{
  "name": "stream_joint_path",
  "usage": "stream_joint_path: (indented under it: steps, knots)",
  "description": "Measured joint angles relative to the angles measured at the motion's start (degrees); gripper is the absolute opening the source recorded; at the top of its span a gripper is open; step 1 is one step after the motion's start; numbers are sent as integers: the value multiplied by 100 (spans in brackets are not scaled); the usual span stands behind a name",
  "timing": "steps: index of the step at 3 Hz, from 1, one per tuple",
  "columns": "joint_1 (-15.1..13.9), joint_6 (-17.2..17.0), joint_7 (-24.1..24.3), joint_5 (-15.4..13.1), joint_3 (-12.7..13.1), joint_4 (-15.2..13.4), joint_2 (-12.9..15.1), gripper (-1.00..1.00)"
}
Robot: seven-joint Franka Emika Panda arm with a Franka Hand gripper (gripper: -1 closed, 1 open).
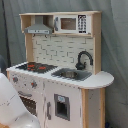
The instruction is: Play with the kitchen
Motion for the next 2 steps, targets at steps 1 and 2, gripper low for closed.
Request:
stream_joint_path:
  steps: [1,2]
  knots:
    - [-117,462,-28,4,10,5,-459,100]
    - [-240,897,174,-13,4,68,-857,100]
